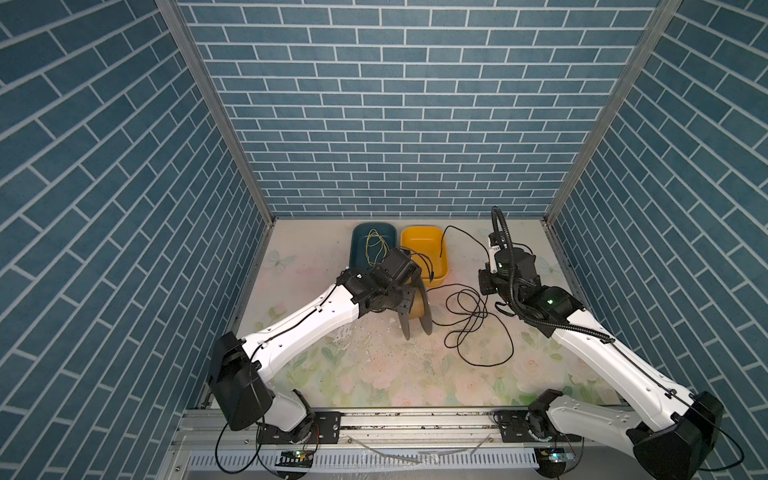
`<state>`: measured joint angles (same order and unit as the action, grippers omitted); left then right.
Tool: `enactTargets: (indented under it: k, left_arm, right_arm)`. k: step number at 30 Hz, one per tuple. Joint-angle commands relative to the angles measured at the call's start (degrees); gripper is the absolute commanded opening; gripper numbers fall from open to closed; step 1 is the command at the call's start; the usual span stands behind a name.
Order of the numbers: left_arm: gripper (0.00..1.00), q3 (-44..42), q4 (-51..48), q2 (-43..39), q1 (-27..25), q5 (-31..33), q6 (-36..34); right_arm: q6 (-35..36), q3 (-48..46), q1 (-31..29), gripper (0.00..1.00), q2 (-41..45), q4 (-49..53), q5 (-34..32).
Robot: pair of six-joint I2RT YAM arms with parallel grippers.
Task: Wrap the cables
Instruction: 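Lower the left gripper onto the grey spool's flange and close it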
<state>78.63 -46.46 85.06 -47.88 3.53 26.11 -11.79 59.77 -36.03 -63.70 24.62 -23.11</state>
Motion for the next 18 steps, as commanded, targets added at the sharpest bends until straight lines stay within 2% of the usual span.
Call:
enactTargets:
  k: [1,5,12,18]
  left_arm:
    - [0.53,2.4,-5.6,1.6,-0.3,1.3,0.3]
    - [0.53,2.4,-6.7,3.2,-0.4,2.9,2.7]
    - [0.50,-1.2,-2.2,3.6,-0.4,3.0,4.6]
    - [0.38,-1.8,-0.7,4.4,-0.3,3.2,2.9]
  right_arm:
    - [-1.0,-1.5,0.2,0.00,1.0,-1.0,-0.1]
    - [-0.9,-1.1,0.2,0.00,0.7,-0.7,0.1]
    - [-0.2,0.0,0.1,0.00,0.1,0.0,0.3]
    - [-1.0,-0.7,0.2,0.00,0.0,-0.4,0.7]
